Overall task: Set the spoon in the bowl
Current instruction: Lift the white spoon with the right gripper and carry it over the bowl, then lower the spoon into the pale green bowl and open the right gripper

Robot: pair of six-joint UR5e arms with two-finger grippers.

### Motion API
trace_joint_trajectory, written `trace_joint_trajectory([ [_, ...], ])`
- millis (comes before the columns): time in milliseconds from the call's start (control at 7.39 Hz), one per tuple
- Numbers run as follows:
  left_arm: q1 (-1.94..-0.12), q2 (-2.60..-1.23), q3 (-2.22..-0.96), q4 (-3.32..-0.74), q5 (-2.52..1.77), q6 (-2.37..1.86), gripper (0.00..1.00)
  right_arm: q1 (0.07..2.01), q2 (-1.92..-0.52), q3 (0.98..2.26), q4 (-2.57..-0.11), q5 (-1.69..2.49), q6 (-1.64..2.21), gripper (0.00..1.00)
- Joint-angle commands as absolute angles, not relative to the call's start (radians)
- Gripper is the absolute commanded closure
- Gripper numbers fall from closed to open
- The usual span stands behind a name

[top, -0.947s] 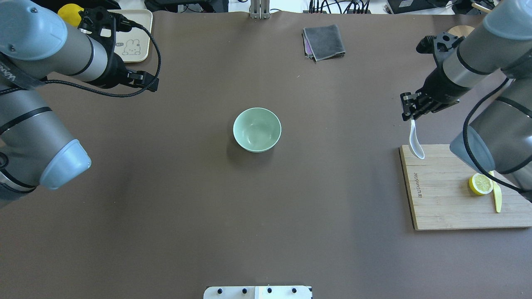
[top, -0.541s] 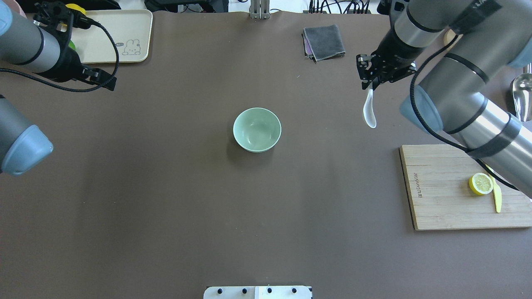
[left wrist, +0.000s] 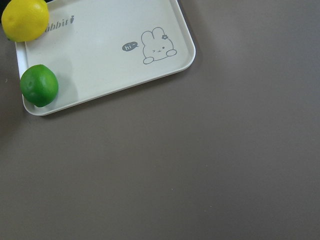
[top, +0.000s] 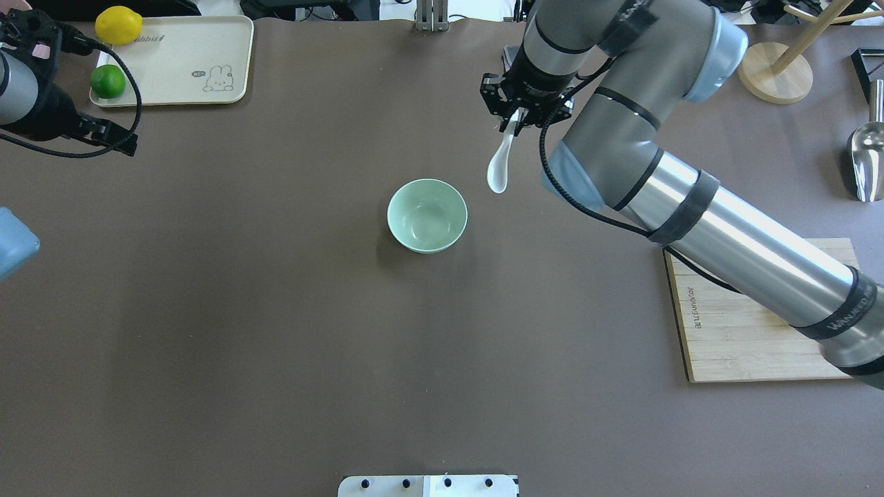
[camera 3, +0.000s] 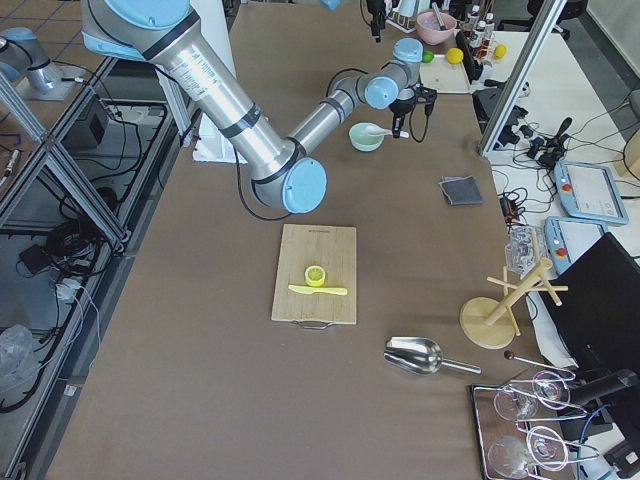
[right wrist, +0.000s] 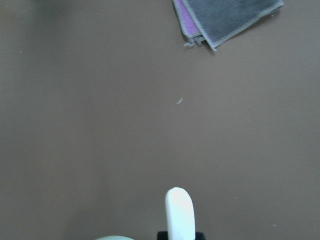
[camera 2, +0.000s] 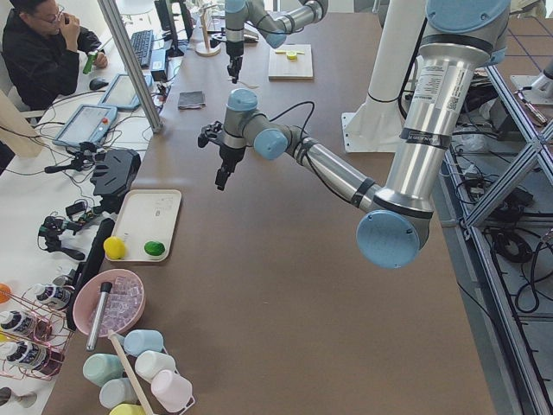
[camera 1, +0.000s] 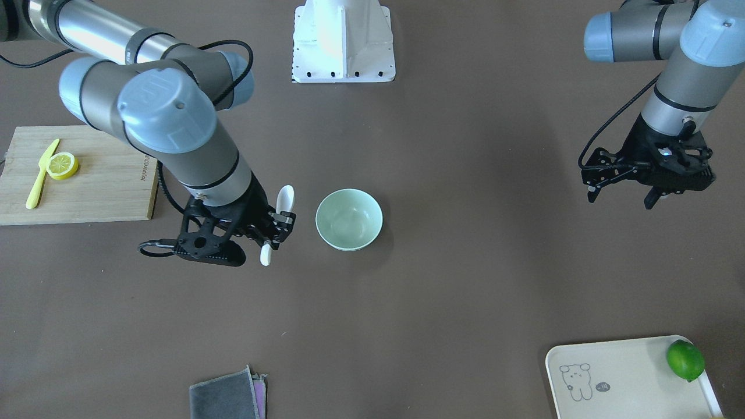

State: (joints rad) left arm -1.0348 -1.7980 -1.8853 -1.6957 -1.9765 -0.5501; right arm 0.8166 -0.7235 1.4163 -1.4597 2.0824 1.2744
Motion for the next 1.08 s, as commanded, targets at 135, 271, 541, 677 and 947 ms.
trace_joint_trajectory([
  [135, -1.039, -1.787, -1.881, -1.709, -1.974, -0.549, 0.02, 0.715, -0.67, 1.344, -1.381, 1.923, 1.358, 1.0],
  [271, -1.039, -1.787, -1.879, -1.709, -1.973, -0.549, 0.02, 0.697, -0.672, 1.336, -1.381, 1.902, 1.359, 1.0],
  [541, -1.037, -1.787, -1.879, -1.709, -1.974, -0.549, 0.02, 0.667, -0.672, 1.318, -1.378, 1.869, 1.359, 1.0],
  [677, -1.035, -1.787, -1.879, -1.709, -1.974, -0.549, 0.02, 0.657, -0.672, 1.31, -1.358, 1.859, 1.361, 1.0],
  [947, -1.034, -1.789, -1.868, -1.716, -1.973, -0.526, 0.02, 0.646, -0.673, 1.299, -1.348, 1.835, 1.371, 1.0],
])
